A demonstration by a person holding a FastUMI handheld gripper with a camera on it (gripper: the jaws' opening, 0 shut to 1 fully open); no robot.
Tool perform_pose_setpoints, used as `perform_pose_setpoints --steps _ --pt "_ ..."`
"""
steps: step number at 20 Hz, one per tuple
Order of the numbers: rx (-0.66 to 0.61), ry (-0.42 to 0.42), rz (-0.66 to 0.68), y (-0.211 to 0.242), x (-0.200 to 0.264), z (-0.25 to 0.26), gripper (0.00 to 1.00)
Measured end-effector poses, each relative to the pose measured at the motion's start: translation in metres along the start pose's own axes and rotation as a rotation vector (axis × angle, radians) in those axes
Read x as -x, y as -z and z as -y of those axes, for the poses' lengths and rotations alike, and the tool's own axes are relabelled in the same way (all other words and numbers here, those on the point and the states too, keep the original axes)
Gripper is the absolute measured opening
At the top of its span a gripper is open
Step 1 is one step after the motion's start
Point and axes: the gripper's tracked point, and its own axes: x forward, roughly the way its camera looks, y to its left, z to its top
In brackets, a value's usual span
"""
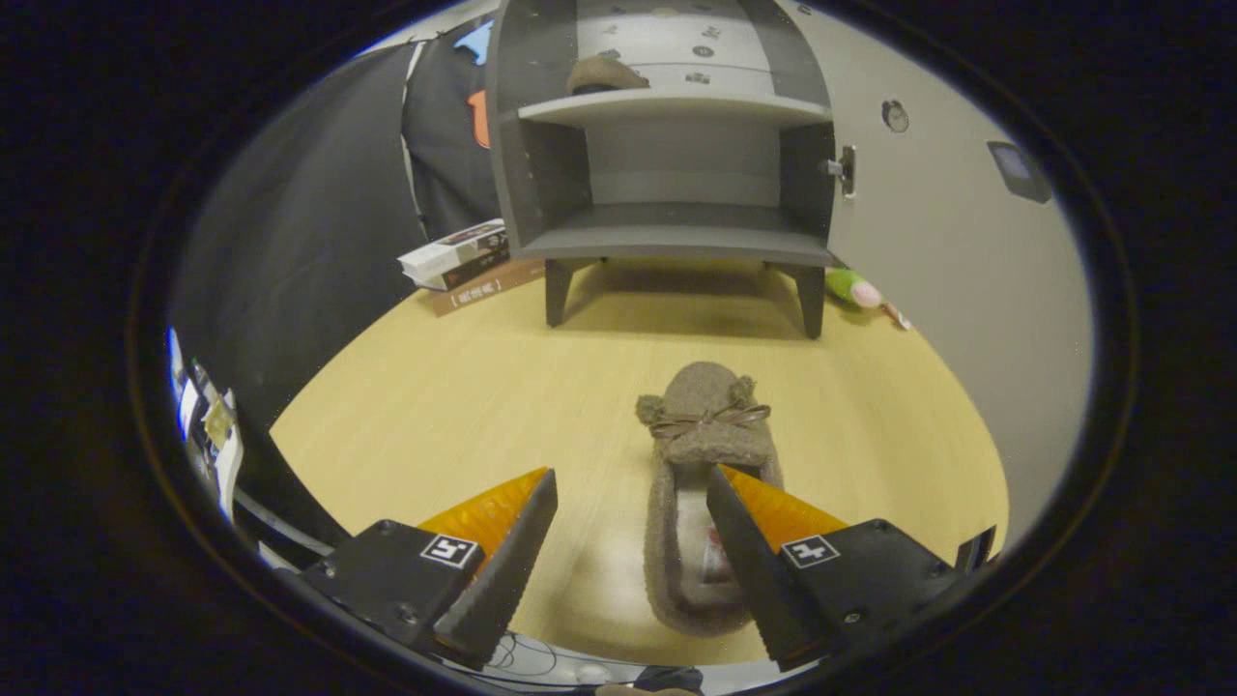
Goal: Open the shoe cabinet door, grab the shoes and put them into the shoe cabinet, then close the shoe cabinet door.
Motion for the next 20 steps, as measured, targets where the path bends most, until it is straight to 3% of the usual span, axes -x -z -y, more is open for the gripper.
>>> perform_pose_setpoints --steps 11,15,20 --pt "-0.101 0.033 -0.054 -0.015 -0.071 0.001 0.95" --pt "-0.099 0.112 -0.076 -0.012 -0.077 0.021 0.63" --pt "-0.082 0.057 -0.111 -0.013 -0.074 0.013 0.10"
